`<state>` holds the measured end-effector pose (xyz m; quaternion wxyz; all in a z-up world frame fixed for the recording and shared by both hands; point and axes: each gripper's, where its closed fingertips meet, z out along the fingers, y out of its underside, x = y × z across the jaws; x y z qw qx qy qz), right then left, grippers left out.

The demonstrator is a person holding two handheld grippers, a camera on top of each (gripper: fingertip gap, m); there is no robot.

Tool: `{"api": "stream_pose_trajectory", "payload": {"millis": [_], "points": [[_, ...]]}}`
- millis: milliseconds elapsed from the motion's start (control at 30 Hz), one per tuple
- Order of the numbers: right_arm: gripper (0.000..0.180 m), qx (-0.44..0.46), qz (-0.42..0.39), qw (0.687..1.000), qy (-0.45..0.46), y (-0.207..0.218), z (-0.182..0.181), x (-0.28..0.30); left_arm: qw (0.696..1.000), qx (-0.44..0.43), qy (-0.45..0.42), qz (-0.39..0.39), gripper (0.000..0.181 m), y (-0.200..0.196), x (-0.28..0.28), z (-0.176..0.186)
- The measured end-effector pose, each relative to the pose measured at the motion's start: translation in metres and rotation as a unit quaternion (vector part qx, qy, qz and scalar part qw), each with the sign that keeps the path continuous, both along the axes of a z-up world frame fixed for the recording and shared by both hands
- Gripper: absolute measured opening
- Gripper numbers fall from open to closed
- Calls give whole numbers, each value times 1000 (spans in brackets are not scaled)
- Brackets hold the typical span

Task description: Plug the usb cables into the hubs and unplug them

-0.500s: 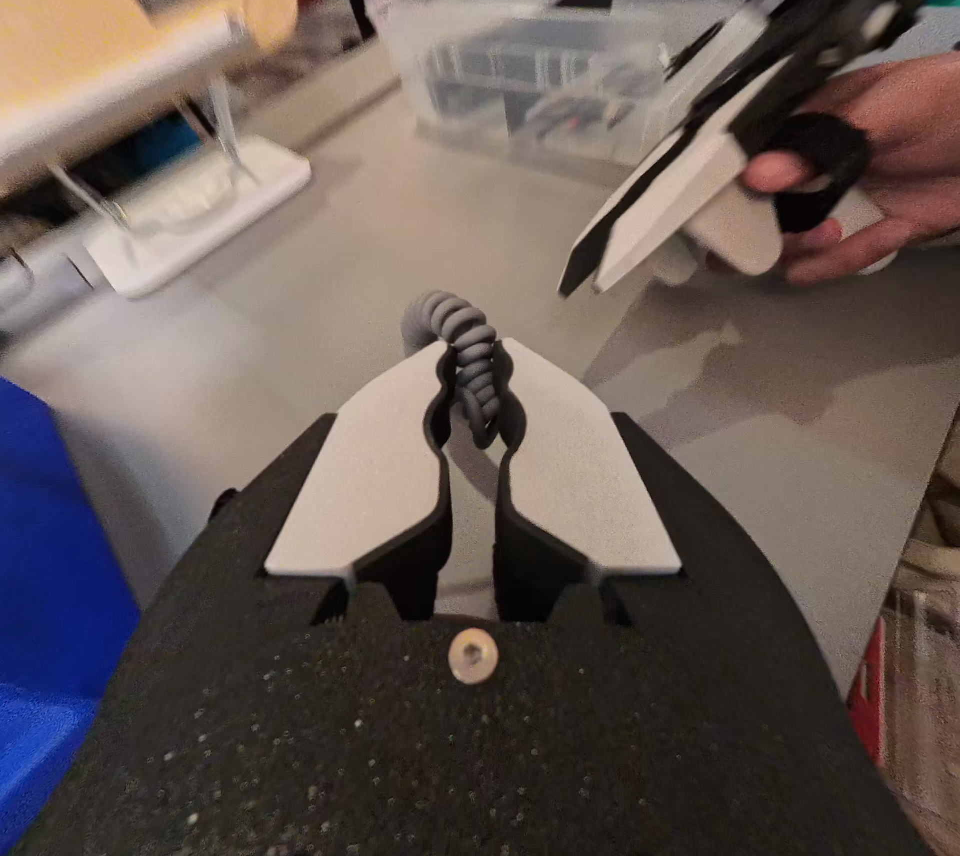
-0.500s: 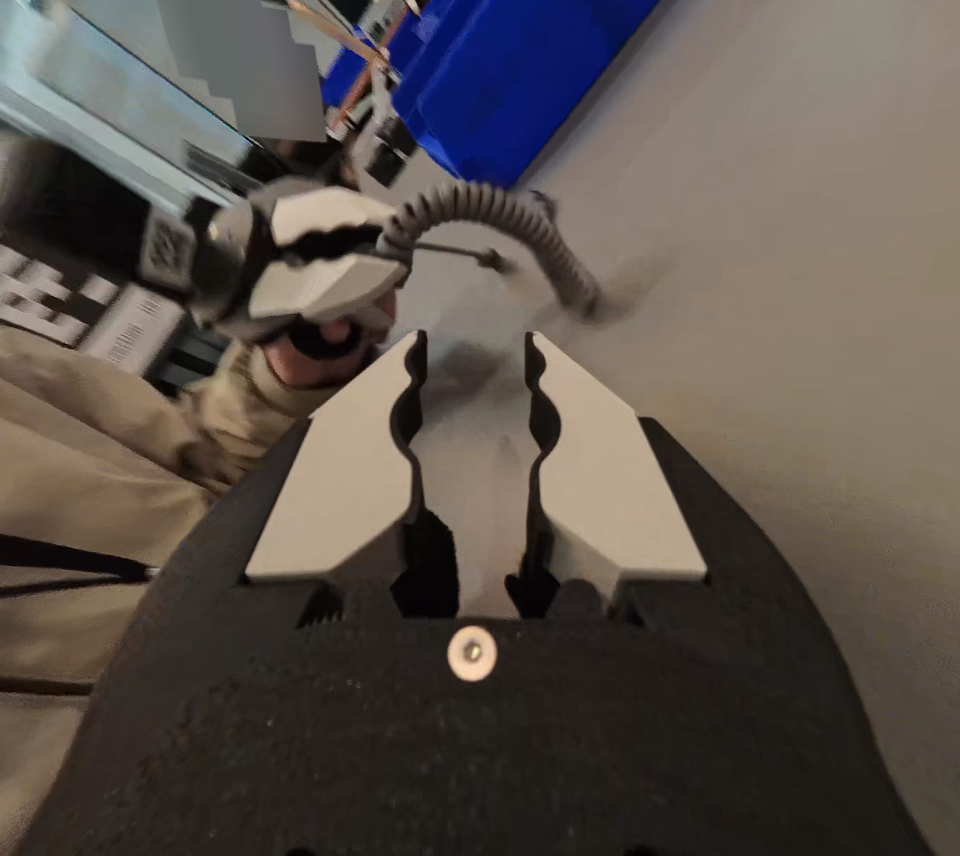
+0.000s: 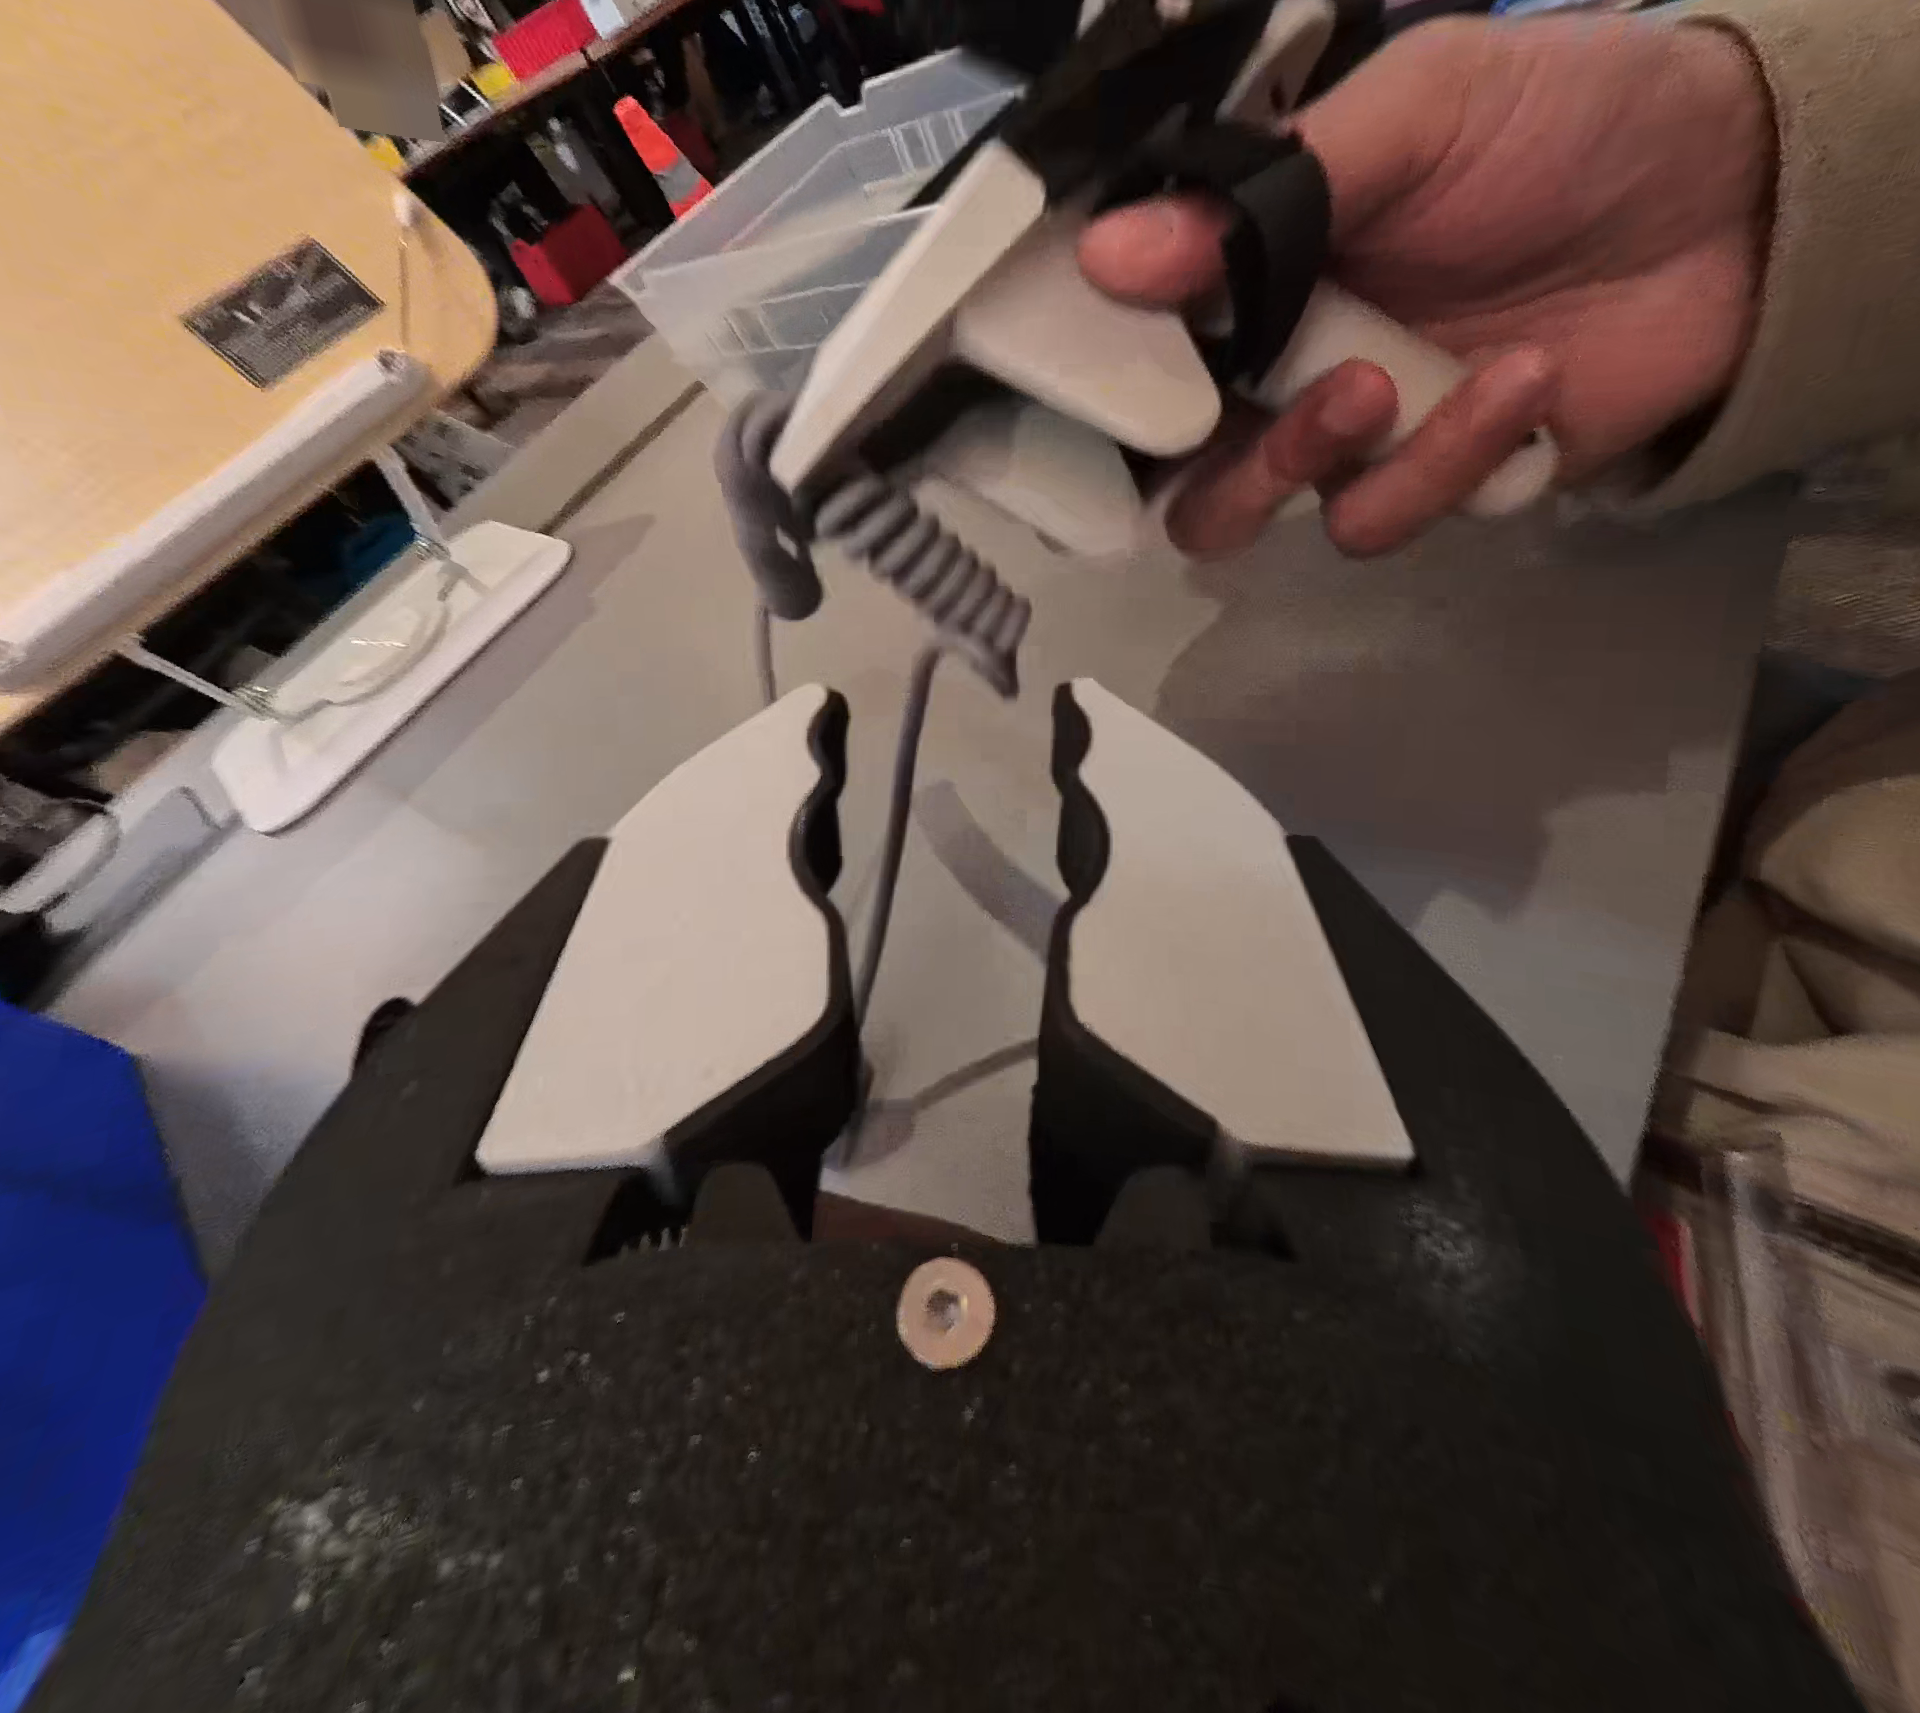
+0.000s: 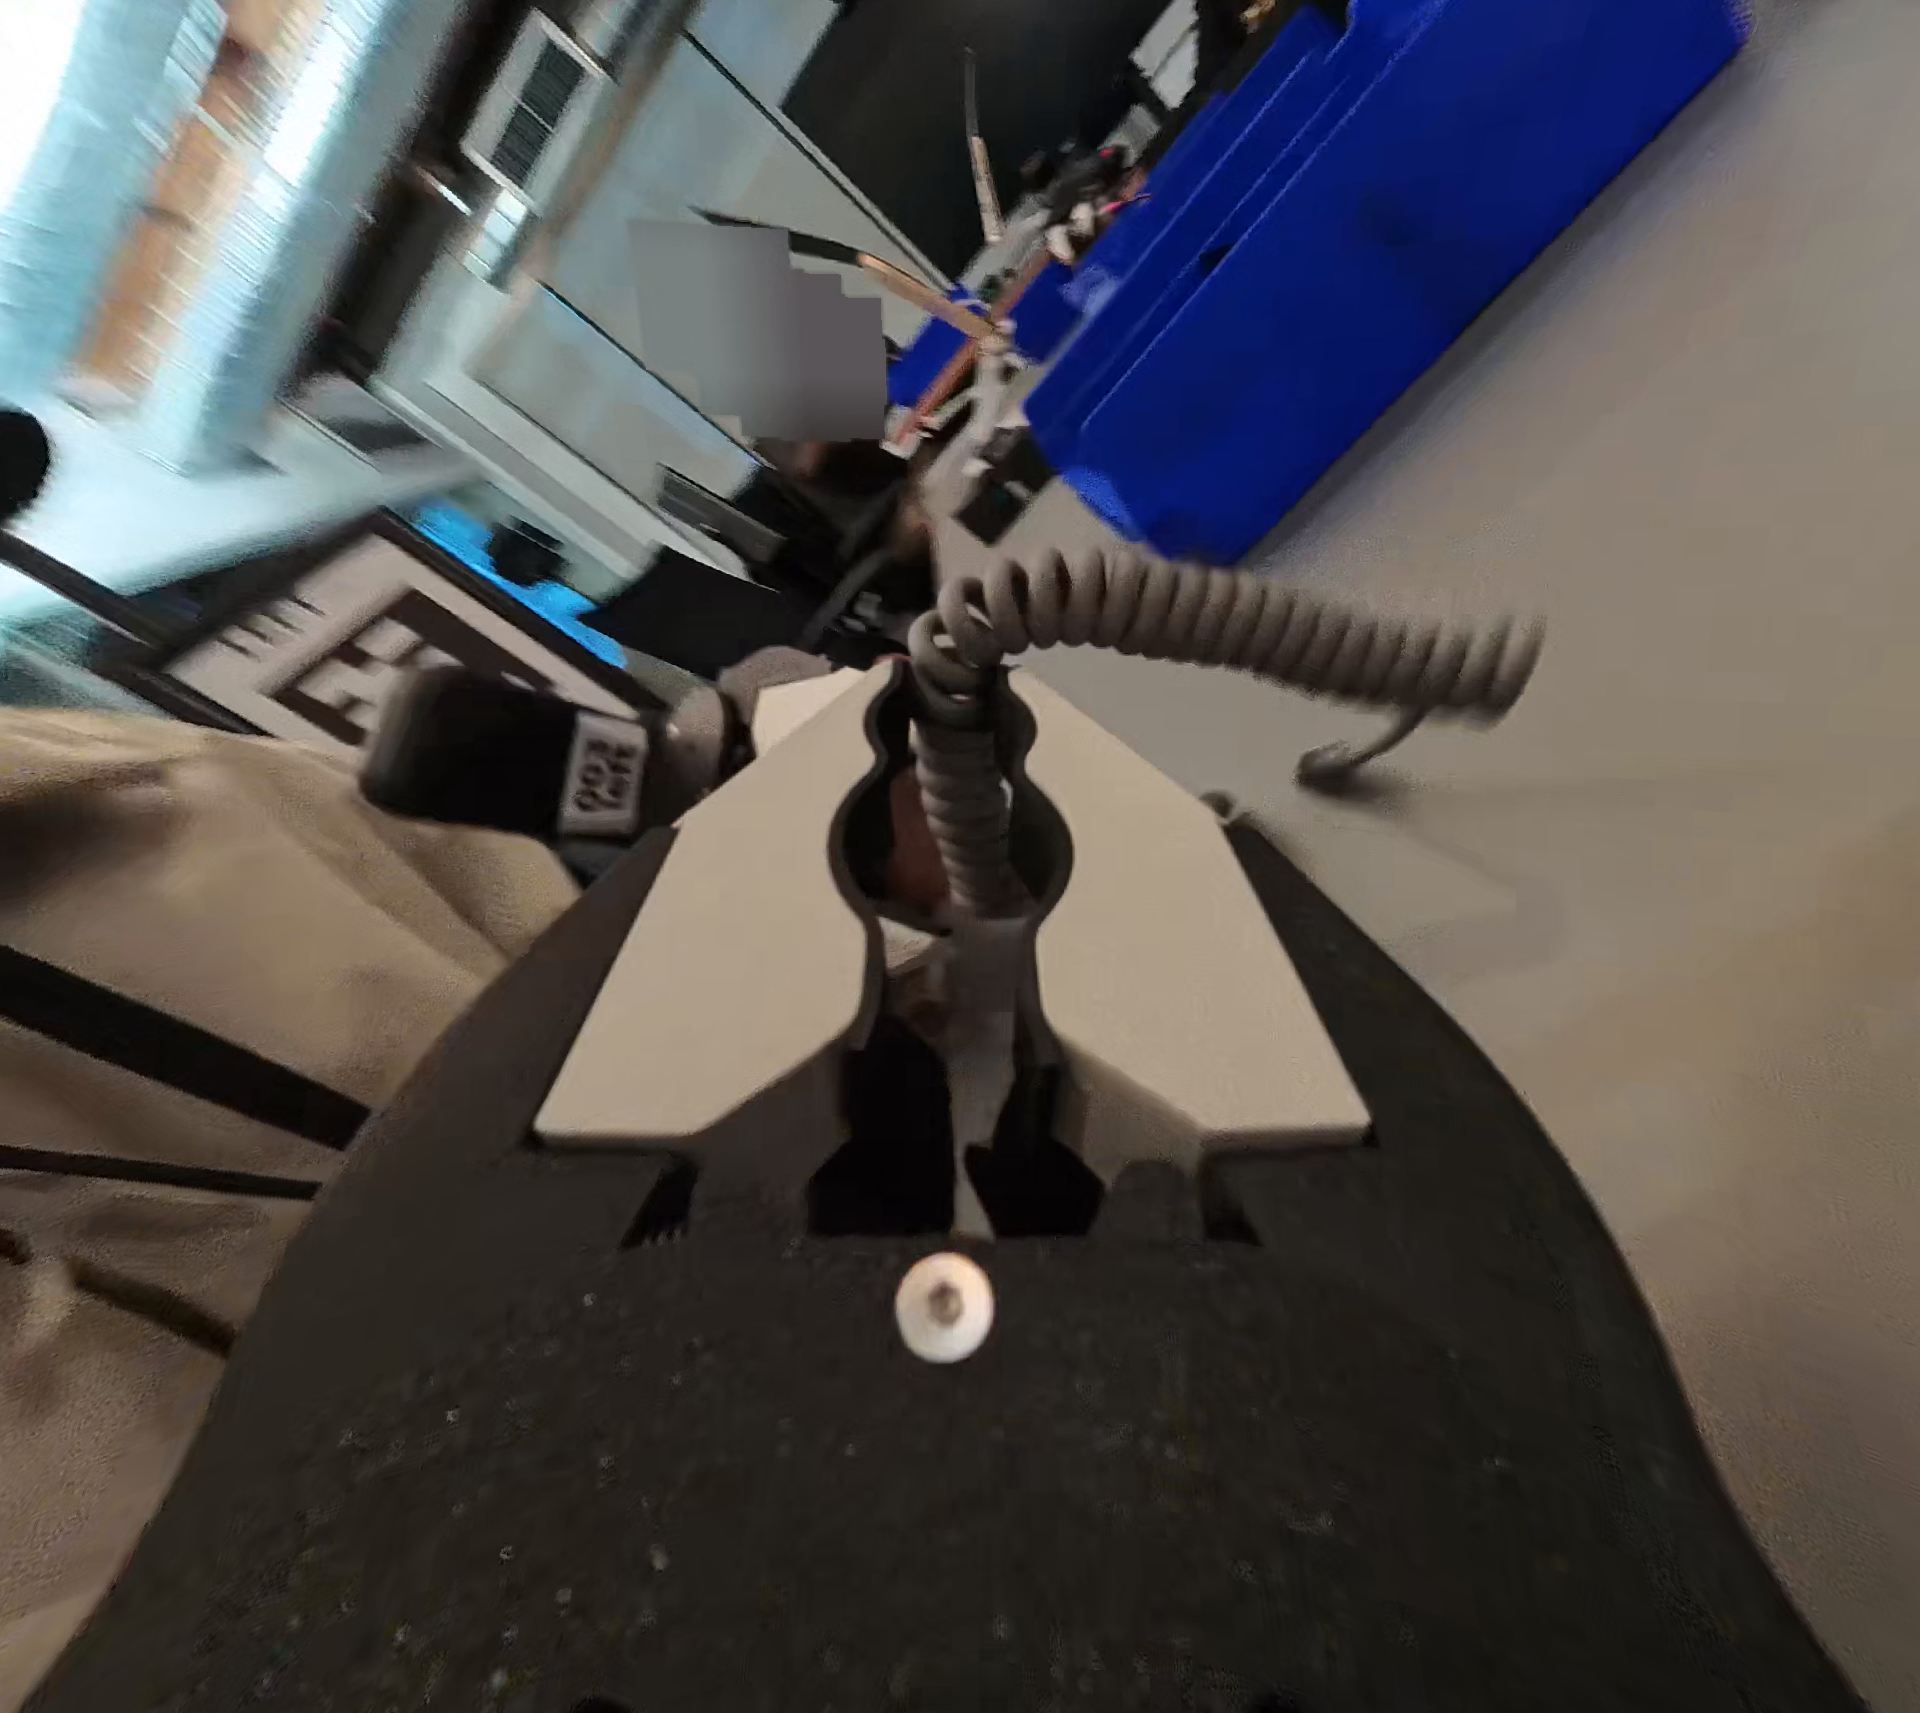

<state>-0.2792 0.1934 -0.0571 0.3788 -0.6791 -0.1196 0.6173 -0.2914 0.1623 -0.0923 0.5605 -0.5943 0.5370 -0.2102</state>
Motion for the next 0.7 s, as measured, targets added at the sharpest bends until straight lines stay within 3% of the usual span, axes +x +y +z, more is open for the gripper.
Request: {"api": "stream_pose_trajectory", "payload": {"millis": [133,233,333,400,533,600,700], "points": [[15,146,-61,973,-166,10,42,40,997,-77,-28,7,47,9,-12,-3],[15,222,-148,942,-206,21,108,95,992,-118,-32,26,39,20,-24,-11],[15,258,-243,900,-253,27,152,160,990,-134,-36,39,33,29,-32,-13],[15,249,-299,880,-274,31,159,200,987,-149,-47,44,29,31,-34,-12],[15,154,-333,884,-290,48,108,258,981,-174,-76,39,29,31,-33,-7],[15,84,-331,879,-332,60,57,284,981,-175,-67,40,29,31,-33,-10],[15,-24,-337,847,-411,64,-17,320,984,-165,-56,44,28,31,-34,-13]]}}
